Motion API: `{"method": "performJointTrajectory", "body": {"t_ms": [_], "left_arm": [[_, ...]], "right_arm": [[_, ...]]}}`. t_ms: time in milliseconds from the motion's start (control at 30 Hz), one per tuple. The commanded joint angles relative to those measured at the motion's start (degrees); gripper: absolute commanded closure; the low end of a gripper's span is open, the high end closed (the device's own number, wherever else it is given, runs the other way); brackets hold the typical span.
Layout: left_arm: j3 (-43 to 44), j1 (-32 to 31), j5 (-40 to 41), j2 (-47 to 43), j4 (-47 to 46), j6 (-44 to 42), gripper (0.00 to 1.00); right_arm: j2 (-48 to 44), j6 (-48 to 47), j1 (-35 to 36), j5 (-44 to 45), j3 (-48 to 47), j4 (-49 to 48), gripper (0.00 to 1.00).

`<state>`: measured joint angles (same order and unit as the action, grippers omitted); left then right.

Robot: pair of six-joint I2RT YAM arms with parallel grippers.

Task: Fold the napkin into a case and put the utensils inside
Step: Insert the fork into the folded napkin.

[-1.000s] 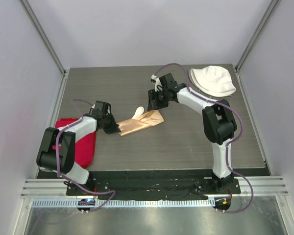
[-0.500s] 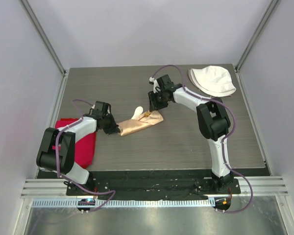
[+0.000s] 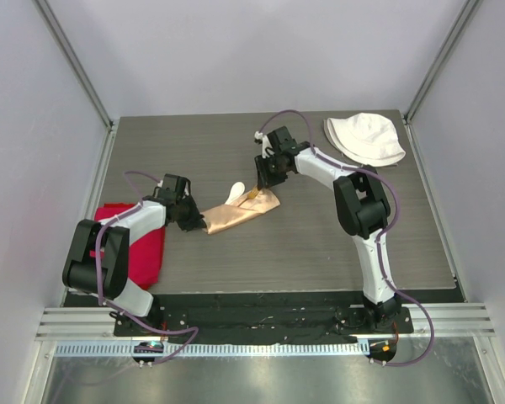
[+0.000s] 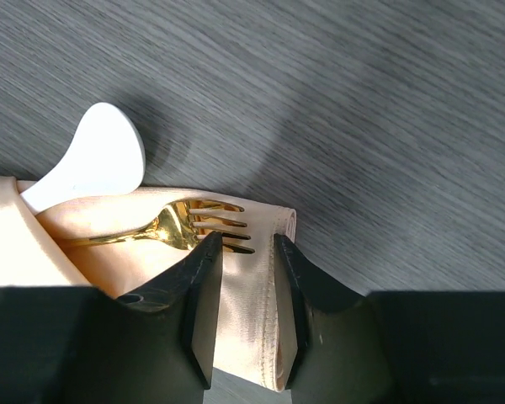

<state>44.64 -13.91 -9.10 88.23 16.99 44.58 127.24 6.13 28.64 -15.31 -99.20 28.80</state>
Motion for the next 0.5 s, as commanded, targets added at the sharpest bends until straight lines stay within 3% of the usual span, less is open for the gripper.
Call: {"method": "performJointTrajectory", "body": {"t_ms": [0,467], "left_arm": [[-0.52,-0.33,-0.39,-0.78,-0.91,-0.54,1.00],[-0.96,-0.33,-0.30,-0.77,-1.09,-0.46,1.00]], "right_arm": [[0.11,-0.85,0.36,-0.16,-3.02,0.56,0.65],[0.29,-1.47,0.62,0.90,-7.24,3.11,0.64]]}}
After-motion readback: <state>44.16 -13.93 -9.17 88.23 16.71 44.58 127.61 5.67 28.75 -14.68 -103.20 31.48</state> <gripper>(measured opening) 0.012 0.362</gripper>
